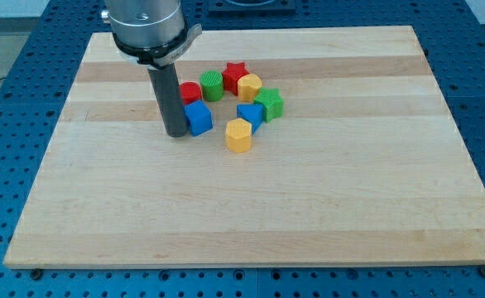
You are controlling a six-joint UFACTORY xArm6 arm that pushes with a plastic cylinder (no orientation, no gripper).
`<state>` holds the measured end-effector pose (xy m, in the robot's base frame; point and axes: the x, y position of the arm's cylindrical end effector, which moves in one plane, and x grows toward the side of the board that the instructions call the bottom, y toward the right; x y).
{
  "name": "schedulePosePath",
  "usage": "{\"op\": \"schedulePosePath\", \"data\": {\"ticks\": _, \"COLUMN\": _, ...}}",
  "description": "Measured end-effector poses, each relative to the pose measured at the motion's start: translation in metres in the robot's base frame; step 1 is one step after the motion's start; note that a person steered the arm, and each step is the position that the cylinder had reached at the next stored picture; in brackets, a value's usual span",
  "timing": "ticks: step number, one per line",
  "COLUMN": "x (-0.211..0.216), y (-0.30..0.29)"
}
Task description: Slightly move the yellow hexagon towards up
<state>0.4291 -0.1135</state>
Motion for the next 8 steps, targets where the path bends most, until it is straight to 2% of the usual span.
{"op": "schedulePosePath", "data": {"ticks": 1, "x": 0.004, "y": -0.006}}
{"op": "schedulePosePath", "data": {"ticks": 2, "x": 0.053, "y": -0.005}}
{"op": "schedulePosePath", "data": {"ticks": 3, "x": 0.093, "y": 0.053}}
{"op": "schedulePosePath", "data": {"ticks": 4, "x": 0.094, "y": 0.123}}
{"op": "schedulePosePath", "data": {"ticks": 6, "x": 0.062, "y": 0.123}}
{"op": "schedulePosePath", "data": {"ticks": 8, "x": 0.039, "y": 0.094}}
